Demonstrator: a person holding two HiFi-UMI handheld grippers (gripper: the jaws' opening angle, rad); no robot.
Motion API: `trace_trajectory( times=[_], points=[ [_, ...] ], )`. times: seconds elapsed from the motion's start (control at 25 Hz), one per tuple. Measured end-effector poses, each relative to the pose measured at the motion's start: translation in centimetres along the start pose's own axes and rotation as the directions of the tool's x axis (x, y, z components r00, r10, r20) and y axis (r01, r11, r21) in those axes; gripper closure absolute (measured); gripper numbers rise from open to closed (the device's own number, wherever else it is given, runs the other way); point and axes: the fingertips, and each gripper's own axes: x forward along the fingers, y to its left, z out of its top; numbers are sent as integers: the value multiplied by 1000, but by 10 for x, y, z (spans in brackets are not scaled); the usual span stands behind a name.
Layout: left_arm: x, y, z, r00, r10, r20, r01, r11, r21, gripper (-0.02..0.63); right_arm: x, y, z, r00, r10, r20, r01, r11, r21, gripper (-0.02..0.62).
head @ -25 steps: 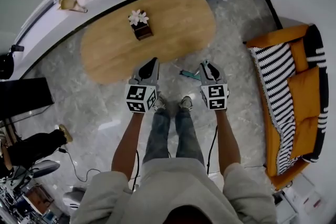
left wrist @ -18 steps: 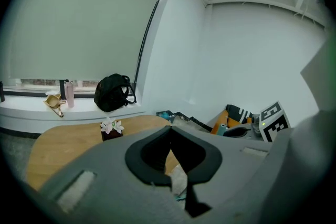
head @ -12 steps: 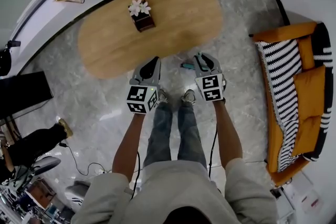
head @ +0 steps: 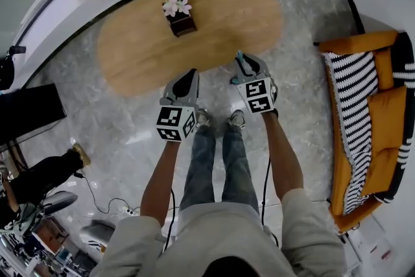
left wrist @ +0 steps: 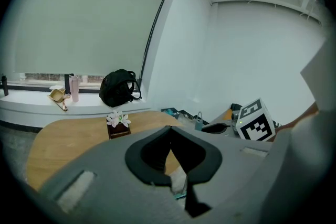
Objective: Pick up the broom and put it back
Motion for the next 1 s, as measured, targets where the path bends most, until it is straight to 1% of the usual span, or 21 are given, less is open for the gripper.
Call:
trace_trajectory(
  times=[0.24, 0.44, 0.72, 1.0],
  points=[
    [1, 10, -9, 1000, 13, -6, -13, 1000, -11, 607, 32, -10, 7, 1000, 8, -7, -8, 1000, 13, 508],
    [2, 13, -12, 1000, 19, -9, -19, 1000, -18, 607, 47, -24, 17, 1000, 3, 0, -3, 1000, 13, 508],
    [2, 19, -10, 1000, 24, -5, -24, 1000, -13, 607, 59, -29, 20, 1000, -5, -6, 5, 1000, 2, 506],
    [4, 12, -10, 1000, 14, -9, -14, 1000, -1, 607, 66, -35, 21, 1000, -6, -15, 6, 1000, 2, 506]
  ],
)
